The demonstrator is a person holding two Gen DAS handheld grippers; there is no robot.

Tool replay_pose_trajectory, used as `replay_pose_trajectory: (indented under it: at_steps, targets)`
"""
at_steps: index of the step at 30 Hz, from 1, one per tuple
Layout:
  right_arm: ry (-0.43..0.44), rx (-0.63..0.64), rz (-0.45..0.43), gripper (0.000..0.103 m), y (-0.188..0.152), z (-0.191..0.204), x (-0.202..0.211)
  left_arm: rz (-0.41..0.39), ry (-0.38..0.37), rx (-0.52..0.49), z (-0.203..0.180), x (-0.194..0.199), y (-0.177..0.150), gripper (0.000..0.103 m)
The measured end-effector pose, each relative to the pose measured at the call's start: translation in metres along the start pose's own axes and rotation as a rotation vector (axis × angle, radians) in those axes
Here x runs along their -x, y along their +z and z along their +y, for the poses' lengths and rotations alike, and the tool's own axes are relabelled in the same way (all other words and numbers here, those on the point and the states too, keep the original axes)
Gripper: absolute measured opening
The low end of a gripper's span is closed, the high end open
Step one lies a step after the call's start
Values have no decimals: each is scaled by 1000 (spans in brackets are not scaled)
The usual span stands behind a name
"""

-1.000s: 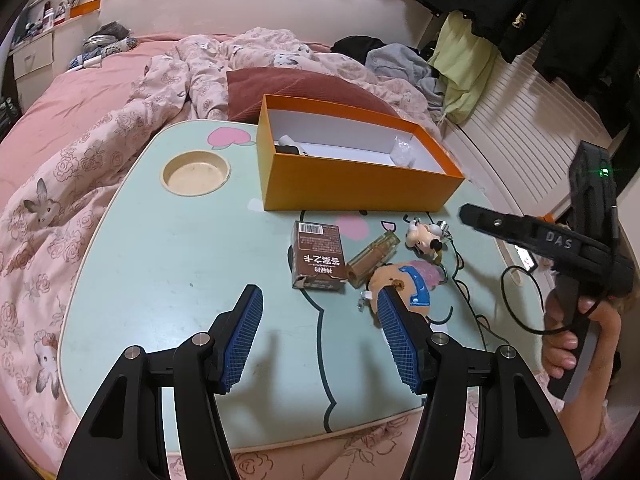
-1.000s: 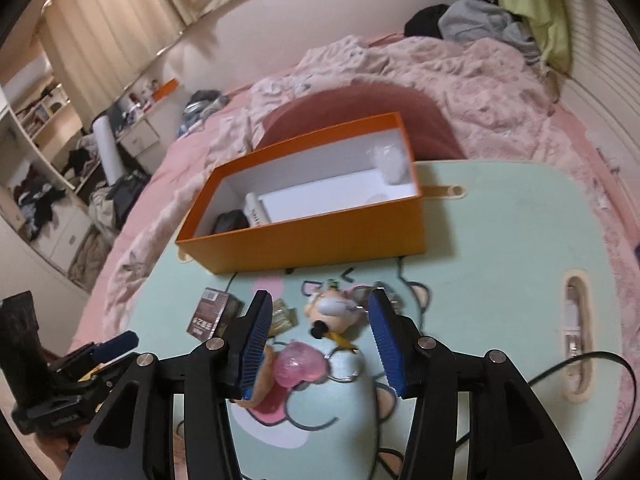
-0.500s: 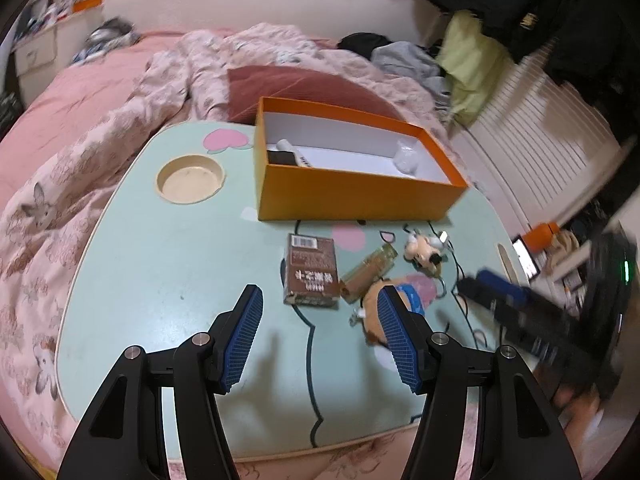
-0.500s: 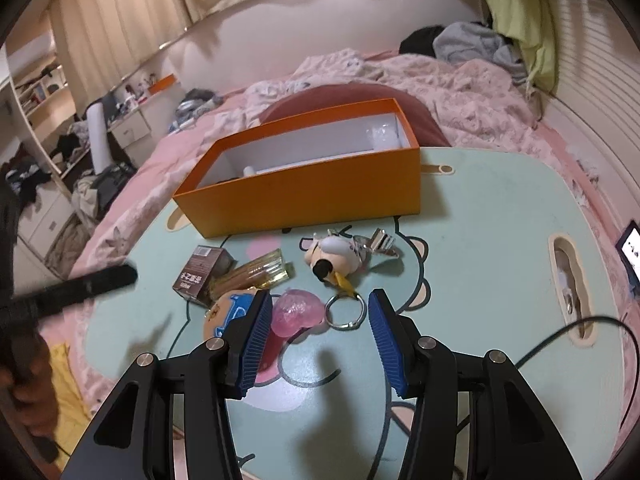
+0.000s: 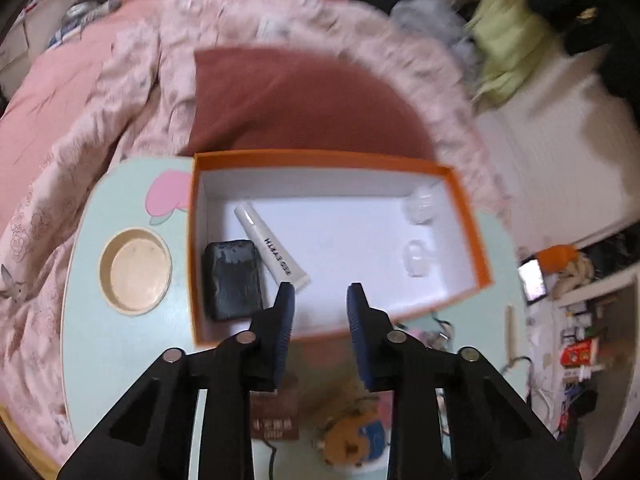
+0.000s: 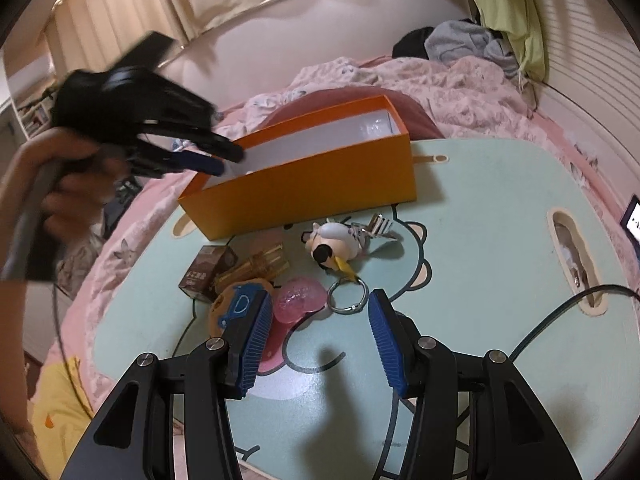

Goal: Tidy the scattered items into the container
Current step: 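Grasp the white RED EARTH tube in the box with the left gripper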

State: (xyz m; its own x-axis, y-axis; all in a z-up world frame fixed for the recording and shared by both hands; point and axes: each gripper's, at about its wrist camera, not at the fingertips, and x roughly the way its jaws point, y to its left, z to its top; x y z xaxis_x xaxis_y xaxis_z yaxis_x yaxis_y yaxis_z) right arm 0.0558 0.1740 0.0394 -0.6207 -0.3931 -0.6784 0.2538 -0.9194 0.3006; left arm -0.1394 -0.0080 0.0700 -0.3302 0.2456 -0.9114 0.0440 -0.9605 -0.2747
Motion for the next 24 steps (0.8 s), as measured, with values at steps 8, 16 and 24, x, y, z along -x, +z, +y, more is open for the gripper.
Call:
replay_pose_trajectory:
  at_steps: [8, 16, 24]
  targets:
    - [24, -35, 9, 49, -2, -8, -1, 110, 169, 56, 4, -56, 20, 28]
    - [37, -53, 27, 49, -4, -12, -4, 53, 247, 81, -6, -75, 31, 32]
    - [44, -63, 34, 49, -4, -14, -6, 33, 260, 64, -6, -75, 40, 29]
